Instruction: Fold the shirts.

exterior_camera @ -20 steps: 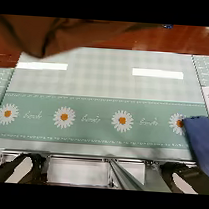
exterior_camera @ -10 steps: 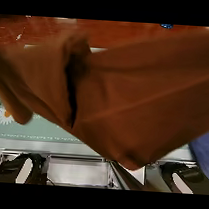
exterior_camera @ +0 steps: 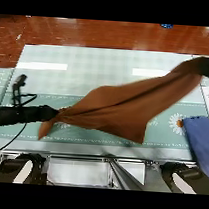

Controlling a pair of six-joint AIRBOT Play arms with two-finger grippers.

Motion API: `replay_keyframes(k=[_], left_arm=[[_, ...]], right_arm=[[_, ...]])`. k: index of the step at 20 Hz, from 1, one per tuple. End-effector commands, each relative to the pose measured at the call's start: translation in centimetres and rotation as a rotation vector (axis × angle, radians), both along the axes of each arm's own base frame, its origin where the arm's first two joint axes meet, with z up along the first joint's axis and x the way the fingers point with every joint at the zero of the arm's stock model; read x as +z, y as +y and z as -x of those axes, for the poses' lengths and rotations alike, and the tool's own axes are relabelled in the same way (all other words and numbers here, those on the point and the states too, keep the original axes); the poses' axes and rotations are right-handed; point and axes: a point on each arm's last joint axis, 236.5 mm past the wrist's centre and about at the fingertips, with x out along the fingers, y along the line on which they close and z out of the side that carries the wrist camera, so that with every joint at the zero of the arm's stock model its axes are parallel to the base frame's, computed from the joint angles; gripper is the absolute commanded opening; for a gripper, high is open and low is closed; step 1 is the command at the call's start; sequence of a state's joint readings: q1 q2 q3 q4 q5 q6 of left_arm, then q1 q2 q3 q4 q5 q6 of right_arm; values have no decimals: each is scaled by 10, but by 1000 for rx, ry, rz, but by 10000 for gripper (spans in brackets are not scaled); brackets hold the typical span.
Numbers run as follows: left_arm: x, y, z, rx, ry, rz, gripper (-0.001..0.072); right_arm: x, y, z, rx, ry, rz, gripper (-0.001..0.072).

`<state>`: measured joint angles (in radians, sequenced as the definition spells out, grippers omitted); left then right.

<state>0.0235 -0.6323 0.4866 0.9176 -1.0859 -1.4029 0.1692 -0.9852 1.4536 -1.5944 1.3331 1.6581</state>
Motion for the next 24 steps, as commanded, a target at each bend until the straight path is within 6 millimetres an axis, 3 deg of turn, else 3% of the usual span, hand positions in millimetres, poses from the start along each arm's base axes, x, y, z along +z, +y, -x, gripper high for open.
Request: replay_keyframes(k=[1,4,5,6,7,9,11,13,15,16,18,20,24], left_arm=[[-49,0,-47,107,12,-20,17],[-65,-8,-85,102,63,-37,33],[-68,-12,-96,92,85,-35,180],[-68,-16,-105,73,105,-31,483],[-64,-17,-112,40,119,-34,509],[-43,0,-128,-25,119,-77,509],[-9,44,-142,5,89,-124,509],[20,97,-144,114,58,-137,509],[23,145,-123,248,88,-123,509],[8,154,-101,282,161,-96,509],[-35,142,-41,291,393,14,509],[-69,128,-1,289,513,82,509],[-94,117,13,360,568,152,508]], right_arm=[[-69,30,-81,18,88,-58,21],[-113,49,-139,8,163,-108,22],[-123,54,-152,-10,184,-153,36],[-132,59,-164,-31,206,-217,194],[-136,62,-171,-40,221,-280,371],[-131,50,-174,-71,248,-383,413],[-121,8,-157,-96,285,-376,413],[-116,-53,-124,-154,346,-273,413],[-121,-110,-86,-272,395,-191,413],[-131,-123,-68,-317,401,-200,413],[-165,-121,-35,-370,401,-263,413],[-206,-99,-5,-382,386,-343,413],[-257,-56,55,-361,436,-456,412]])
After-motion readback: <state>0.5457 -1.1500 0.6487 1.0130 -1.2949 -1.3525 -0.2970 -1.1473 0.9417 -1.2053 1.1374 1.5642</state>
